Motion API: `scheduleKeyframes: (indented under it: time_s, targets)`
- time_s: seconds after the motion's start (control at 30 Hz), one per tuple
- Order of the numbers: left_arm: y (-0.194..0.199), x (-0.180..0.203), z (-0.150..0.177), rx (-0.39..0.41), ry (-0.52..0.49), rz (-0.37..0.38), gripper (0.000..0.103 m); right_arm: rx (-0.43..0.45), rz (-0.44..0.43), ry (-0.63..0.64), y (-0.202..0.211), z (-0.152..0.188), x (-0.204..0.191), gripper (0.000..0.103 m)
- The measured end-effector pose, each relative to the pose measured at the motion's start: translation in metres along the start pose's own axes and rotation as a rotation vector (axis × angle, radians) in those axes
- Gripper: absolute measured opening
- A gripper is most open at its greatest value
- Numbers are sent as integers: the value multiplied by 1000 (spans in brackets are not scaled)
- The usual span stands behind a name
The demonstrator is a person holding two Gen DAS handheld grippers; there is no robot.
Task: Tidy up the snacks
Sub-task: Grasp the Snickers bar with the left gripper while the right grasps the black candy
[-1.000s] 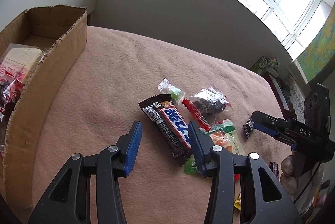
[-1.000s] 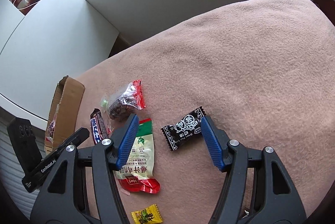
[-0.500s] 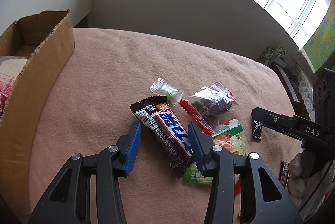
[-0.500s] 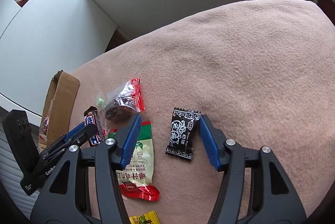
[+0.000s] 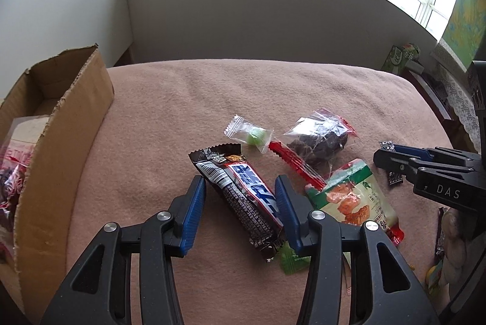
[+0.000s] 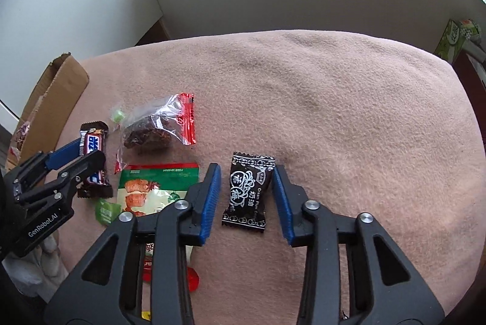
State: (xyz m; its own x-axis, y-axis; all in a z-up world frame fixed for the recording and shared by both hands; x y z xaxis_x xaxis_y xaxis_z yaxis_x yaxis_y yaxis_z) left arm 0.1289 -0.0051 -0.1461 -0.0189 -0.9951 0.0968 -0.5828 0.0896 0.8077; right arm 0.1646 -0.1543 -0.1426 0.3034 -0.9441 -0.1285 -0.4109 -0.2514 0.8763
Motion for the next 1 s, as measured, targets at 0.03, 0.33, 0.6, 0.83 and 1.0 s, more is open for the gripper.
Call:
scheduleKeyframes:
  time_s: [0.03, 0.33, 0.6, 0.83, 1.0]
  targets:
    - [1, -1, 0, 2, -4, -3, 47, 2, 3, 0, 1, 1, 2, 29]
    - [-1, -13, 5, -31, 21, 0, 70, 9, 27, 27, 1, 2, 5, 29]
    - [-7, -14, 3, -20, 24, -5, 36, 12, 46, 50, 0, 3, -2, 29]
    - [-2, -23, 5, -21, 46, 37, 32, 17, -28, -4, 9, 6, 9, 28]
    - [-9, -19, 1, -32, 17, -16, 37, 10, 1, 10, 8, 8, 11, 28]
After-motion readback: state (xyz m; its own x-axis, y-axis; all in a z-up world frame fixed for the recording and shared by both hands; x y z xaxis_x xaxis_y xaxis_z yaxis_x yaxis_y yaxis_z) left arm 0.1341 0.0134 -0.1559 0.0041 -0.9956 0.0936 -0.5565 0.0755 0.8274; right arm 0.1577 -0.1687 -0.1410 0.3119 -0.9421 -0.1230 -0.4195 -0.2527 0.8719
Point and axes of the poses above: each gripper's, at about its wrist camera, not at the fingertips, and y roughly against the way its jaws point, x to its right, z to its underside, the point moved 7 cm from there along -y, roughly the way its jaws point, and after that the axes turned 3 degrees about -x, right-handed, at the moved point
